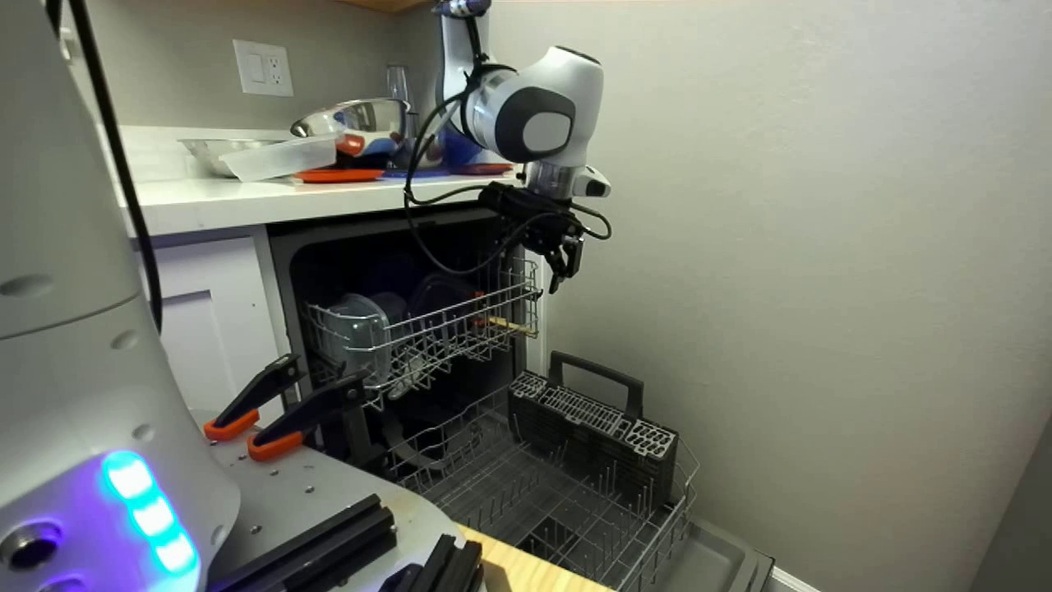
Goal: Push in the rack of the dishwasher
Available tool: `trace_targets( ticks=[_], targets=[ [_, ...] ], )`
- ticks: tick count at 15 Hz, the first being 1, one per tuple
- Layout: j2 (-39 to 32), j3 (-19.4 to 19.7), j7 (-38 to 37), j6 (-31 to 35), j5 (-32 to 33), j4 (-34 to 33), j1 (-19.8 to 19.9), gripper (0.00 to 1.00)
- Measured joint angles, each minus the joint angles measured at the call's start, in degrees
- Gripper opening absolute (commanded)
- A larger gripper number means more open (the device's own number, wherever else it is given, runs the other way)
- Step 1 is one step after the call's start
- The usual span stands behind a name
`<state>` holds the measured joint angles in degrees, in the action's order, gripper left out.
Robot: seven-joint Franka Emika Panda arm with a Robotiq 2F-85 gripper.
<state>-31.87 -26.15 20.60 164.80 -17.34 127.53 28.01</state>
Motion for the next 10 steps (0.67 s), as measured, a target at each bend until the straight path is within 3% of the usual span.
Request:
trace_targets(
  ticks=[10],
  targets=[
    [3.03,2.04,0.0,0.0,-1.1,2.0,-1.24,1.0]
  ],
)
